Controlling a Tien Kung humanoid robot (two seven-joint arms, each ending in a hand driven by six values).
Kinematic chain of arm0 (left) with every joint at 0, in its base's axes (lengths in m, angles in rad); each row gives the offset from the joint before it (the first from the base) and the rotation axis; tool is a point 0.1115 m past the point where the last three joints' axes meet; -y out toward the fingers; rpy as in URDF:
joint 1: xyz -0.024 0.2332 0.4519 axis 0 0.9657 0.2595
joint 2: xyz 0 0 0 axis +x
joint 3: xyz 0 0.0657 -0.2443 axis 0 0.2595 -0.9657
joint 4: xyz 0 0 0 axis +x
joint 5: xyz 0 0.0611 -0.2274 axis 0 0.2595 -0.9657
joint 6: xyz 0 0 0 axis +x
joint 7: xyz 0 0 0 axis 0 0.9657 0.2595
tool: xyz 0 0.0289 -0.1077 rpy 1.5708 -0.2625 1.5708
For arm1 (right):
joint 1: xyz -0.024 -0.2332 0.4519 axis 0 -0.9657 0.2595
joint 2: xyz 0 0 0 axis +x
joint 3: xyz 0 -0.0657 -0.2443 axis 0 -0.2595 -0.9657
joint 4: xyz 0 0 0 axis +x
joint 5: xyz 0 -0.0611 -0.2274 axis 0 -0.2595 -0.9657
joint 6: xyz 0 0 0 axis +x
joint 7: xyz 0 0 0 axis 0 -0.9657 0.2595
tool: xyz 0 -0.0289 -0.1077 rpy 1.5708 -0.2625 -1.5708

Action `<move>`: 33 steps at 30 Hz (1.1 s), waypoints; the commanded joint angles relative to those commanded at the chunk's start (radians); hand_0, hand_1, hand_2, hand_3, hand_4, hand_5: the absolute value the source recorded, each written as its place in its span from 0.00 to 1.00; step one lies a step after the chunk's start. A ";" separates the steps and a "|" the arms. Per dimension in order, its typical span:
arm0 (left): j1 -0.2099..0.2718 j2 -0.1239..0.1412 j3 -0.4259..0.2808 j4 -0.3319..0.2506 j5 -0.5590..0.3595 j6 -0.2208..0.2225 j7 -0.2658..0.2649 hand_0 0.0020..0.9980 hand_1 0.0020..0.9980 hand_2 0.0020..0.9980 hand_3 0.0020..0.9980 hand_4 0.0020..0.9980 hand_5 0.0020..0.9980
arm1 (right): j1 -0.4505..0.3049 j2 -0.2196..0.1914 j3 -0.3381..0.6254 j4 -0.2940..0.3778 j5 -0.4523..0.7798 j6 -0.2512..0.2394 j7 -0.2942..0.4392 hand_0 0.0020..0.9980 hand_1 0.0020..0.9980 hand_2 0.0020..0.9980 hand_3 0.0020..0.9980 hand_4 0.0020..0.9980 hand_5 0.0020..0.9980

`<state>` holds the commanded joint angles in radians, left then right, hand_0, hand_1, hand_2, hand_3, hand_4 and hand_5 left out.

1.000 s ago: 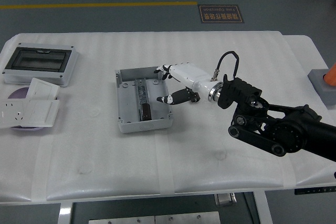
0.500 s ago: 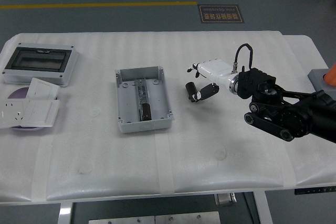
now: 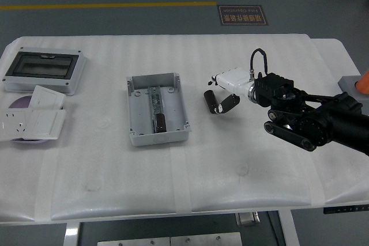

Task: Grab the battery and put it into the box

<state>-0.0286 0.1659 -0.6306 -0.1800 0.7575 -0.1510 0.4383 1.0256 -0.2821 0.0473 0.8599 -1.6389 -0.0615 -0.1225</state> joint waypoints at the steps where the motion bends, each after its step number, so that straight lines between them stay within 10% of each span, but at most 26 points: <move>1: -0.001 0.000 0.008 0.000 -0.007 0.001 -0.002 0.67 0.67 0.62 0.53 0.41 0.43 | 0.000 0.003 0.006 -0.004 -0.004 0.009 0.001 0.76 0.73 0.76 0.85 0.88 0.48; 19: -0.005 0.000 0.019 0.000 -0.016 0.009 -0.013 0.67 0.67 0.62 0.53 0.42 0.42 | -0.021 0.020 0.065 -0.018 -0.031 0.070 0.023 0.77 0.72 0.75 0.84 0.87 0.51; 20: -0.006 0.000 0.021 0.000 -0.018 0.009 -0.014 0.67 0.67 0.62 0.53 0.42 0.42 | -0.023 0.022 0.066 -0.019 -0.031 0.070 0.023 0.76 0.72 0.70 0.74 0.55 0.27; 33: -0.010 0.005 0.069 0.000 -0.065 0.018 -0.034 0.67 0.67 0.62 0.53 0.42 0.43 | -0.036 0.017 0.065 -0.022 -0.025 0.059 0.023 0.75 0.70 0.67 0.71 0.42 0.16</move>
<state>-0.0381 0.1704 -0.5615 -0.1800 0.6928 -0.1327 0.4038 0.9896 -0.2650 0.1124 0.8379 -1.6635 -0.0027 -0.0998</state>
